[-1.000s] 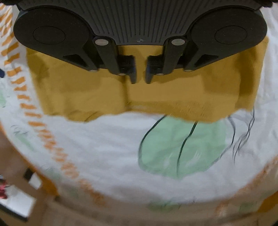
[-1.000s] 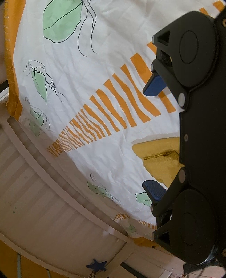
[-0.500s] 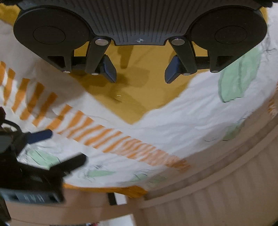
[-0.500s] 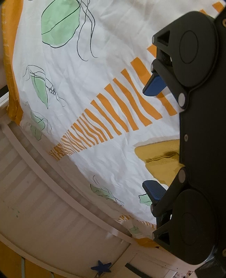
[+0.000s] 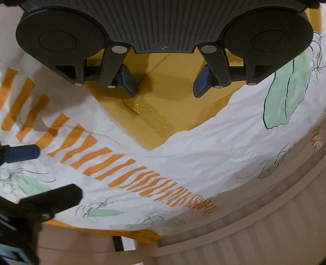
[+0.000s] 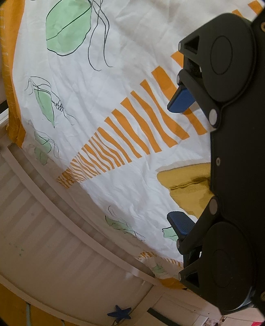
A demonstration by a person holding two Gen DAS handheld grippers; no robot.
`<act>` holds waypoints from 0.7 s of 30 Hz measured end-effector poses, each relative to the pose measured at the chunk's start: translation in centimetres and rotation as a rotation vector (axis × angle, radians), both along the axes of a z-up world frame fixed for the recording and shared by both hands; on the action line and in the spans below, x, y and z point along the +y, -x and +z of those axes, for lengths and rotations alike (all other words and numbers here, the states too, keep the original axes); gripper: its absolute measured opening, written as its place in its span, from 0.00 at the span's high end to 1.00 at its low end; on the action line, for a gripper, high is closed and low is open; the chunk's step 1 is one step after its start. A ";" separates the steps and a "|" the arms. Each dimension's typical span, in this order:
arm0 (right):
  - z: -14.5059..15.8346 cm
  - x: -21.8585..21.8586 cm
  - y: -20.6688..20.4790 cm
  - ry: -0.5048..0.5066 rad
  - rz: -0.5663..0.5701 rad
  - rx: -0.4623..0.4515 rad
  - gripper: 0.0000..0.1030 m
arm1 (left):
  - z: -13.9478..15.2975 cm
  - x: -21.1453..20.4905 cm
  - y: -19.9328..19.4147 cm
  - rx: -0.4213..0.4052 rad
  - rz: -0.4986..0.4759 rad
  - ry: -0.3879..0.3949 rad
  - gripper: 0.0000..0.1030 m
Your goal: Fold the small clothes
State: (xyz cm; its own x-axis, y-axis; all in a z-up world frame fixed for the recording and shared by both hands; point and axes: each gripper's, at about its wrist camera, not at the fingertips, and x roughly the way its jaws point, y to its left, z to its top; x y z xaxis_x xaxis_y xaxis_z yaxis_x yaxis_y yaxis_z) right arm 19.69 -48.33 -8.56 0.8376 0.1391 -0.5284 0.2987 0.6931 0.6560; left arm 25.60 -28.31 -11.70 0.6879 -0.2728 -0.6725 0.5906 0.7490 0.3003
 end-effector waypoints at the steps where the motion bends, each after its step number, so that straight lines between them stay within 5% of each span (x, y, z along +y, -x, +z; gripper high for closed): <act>1: 0.0 0.0 0.0 0.001 0.001 0.001 0.00 | -0.1 -0.1 -0.1 0.002 0.002 -0.008 0.42; 10: -0.2 0.1 -0.1 -0.017 0.000 0.007 0.00 | -1.0 -1.1 0.8 -0.025 -0.038 -0.069 0.46; 12: -0.3 0.1 -0.1 -0.018 0.000 0.008 0.00 | -0.5 -0.7 0.4 -0.014 -0.036 -0.030 0.87; 13: -0.3 0.1 -0.1 -0.019 0.000 0.008 0.00 | -0.1 -0.4 0.1 -0.007 -0.015 0.000 0.92; 21: -0.3 0.8 -0.5 0.000 0.027 0.020 0.00 | 5.9 7.3 -1.8 0.013 0.152 0.319 0.92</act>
State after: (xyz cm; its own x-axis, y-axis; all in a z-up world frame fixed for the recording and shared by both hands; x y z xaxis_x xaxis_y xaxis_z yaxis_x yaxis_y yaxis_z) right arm 20.21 -47.49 -8.88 0.8226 0.1615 -0.5452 0.2932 0.7010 0.6501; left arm 27.39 -20.99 -5.78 0.7286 -0.3653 -0.5795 0.4671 0.8837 0.0304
